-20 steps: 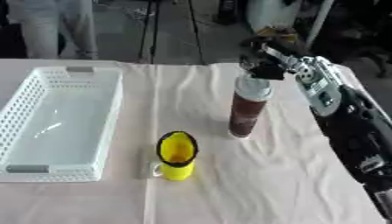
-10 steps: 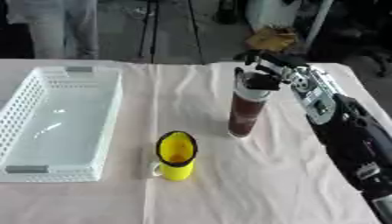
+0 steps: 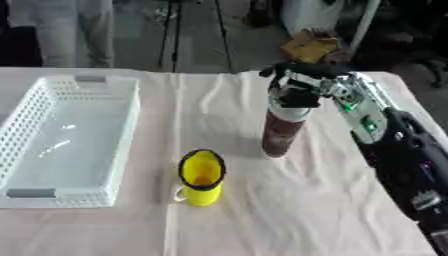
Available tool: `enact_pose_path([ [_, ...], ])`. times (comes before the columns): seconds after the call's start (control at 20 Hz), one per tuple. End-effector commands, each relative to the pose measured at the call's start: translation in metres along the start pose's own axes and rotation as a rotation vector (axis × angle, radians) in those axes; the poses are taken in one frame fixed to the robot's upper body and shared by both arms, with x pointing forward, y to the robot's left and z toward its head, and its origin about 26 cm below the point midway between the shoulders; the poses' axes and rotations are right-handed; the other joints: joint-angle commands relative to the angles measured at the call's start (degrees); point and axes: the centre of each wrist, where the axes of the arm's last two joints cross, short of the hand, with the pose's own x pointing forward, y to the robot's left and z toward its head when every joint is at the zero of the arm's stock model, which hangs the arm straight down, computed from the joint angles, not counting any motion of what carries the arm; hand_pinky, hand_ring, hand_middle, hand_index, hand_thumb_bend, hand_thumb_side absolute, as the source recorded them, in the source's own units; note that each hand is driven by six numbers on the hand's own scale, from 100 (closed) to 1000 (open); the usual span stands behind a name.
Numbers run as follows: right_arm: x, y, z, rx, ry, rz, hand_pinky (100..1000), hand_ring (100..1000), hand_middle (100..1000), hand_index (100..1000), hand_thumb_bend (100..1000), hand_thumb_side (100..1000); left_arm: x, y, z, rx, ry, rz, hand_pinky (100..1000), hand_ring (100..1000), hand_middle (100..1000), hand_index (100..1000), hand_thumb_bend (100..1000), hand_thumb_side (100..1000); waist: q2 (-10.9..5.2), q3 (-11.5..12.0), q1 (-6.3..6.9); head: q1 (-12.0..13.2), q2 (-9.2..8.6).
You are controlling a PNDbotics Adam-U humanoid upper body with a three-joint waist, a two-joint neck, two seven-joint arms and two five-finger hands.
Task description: Pick up objects on the table and place them in the box.
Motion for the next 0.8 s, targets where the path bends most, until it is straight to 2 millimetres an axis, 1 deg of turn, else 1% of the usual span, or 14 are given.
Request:
enact_pose_path([
  [0.05, -0.003, -0.015, 0.008, -0.019, 0.010, 0.028, 772, 876, 911, 979, 193, 764, 0.008, 0.002, -0.005, -0.012, -0.032, -0.012, 548, 819, 773, 808, 438, 934, -0.61, -0.07, 0.33, 0.00, 0.05],
  [0.1, -0.003, -0.017, 0.009, -0.031, 0.010, 0.026, 765, 871, 901, 974, 157, 752, 0.008, 0.002, -0.005, -0.012, -0.032, -0.012, 549, 819, 773, 808, 438, 934, -0.67, -0.13, 0.34, -0.02, 0.02],
  [0.2, -0.003, -0.020, 0.009, -0.057, 0.016, 0.025, 763, 870, 900, 972, 142, 738, 0.008, 0.002, -0.005, -0.012, -0.031, -0.012, 548, 819, 773, 808, 439, 933, -0.76, -0.18, 0.35, -0.06, -0.05],
  [0.35, -0.004, -0.023, 0.010, -0.093, 0.031, 0.028, 757, 865, 894, 969, 133, 712, 0.008, 0.002, -0.005, -0.012, -0.031, -0.013, 549, 819, 773, 808, 439, 933, -0.85, -0.15, 0.34, -0.08, -0.15],
  [0.4, -0.004, -0.026, 0.010, -0.109, 0.039, 0.039, 738, 850, 890, 967, 123, 670, 0.008, 0.002, -0.005, -0.012, -0.031, -0.013, 549, 819, 774, 808, 439, 933, -0.90, -0.13, 0.34, -0.08, -0.19],
  [0.45, -0.005, -0.027, 0.010, -0.126, 0.047, 0.036, 738, 850, 890, 967, 123, 670, 0.008, 0.002, -0.005, -0.012, -0.030, -0.013, 549, 819, 774, 808, 439, 933, -0.94, -0.10, 0.34, -0.10, -0.21],
  [0.5, -0.006, -0.028, 0.010, -0.142, 0.051, 0.033, 721, 841, 884, 964, 115, 636, 0.008, 0.002, -0.005, -0.012, -0.030, -0.013, 549, 819, 774, 808, 439, 932, -1.00, -0.07, 0.34, -0.13, -0.21],
  [0.55, -0.007, -0.030, 0.010, -0.160, 0.055, 0.029, 721, 841, 884, 964, 115, 636, 0.008, 0.002, -0.005, -0.012, -0.030, -0.013, 549, 819, 774, 808, 439, 932, -1.05, -0.03, 0.33, -0.14, -0.20],
  [0.6, -0.008, -0.031, 0.011, -0.174, 0.056, 0.028, 719, 843, 884, 964, 114, 604, 0.008, 0.002, -0.005, -0.013, -0.030, -0.013, 549, 819, 774, 808, 439, 932, -1.09, -0.02, 0.32, -0.14, -0.20],
  [0.8, -0.009, -0.034, 0.012, -0.220, 0.061, 0.035, 712, 841, 882, 964, 111, 573, 0.008, 0.003, -0.005, -0.012, -0.030, -0.014, 549, 819, 774, 808, 439, 932, -1.13, -0.02, 0.28, -0.14, -0.23],
])
